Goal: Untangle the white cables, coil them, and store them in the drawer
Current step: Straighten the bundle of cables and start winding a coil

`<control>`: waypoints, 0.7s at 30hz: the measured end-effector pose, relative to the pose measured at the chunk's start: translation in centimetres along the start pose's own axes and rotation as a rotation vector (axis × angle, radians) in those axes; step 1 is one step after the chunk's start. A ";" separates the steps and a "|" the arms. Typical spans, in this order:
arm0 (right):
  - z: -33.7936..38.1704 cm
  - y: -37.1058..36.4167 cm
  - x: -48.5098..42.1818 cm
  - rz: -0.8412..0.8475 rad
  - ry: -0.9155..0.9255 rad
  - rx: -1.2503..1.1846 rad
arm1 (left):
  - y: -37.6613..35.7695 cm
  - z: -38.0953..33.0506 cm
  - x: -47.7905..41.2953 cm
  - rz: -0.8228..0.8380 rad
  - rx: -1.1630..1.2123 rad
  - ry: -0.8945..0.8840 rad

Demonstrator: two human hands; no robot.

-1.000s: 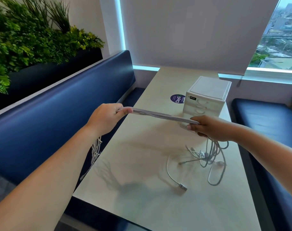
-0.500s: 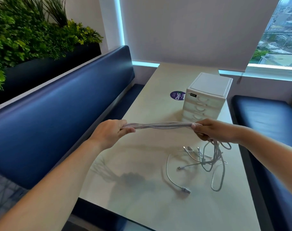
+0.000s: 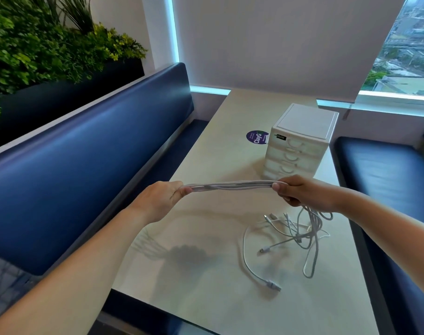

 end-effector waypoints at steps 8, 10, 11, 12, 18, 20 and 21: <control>2.4 -0.8 -1.0 0.047 0.009 0.245 | -1.6 -4.2 -1.1 0.320 -0.116 0.035; 3.5 -1.0 -1.2 0.062 0.032 0.249 | -1.1 -8.5 -1.6 0.272 -0.050 -0.130; 3.9 -0.9 -1.3 0.063 0.045 0.256 | -1.0 -10.3 -1.7 0.280 0.057 -0.180; 4.3 -0.9 -1.3 0.064 0.056 0.256 | -0.9 -11.6 -1.8 0.291 0.185 -0.191; 4.8 -0.7 -1.3 0.037 0.081 0.226 | 1.6 -13.8 -1.4 0.026 0.216 -0.260; 5.0 -0.9 -1.2 0.023 0.090 0.293 | 2.3 -13.8 -1.3 -0.049 0.154 -0.279; 5.1 -0.9 -1.1 0.014 0.103 0.353 | 2.7 -13.8 -1.3 -0.076 0.129 -0.288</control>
Point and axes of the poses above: each hand's wrist, its own x-axis away from the middle knuckle, its own y-axis out of the back of the hand, z = x × y, the point moved 8 cm from there along -x, towards the middle knuckle, and after that the axes turned 1 degree about y, right-handed, at the moved point
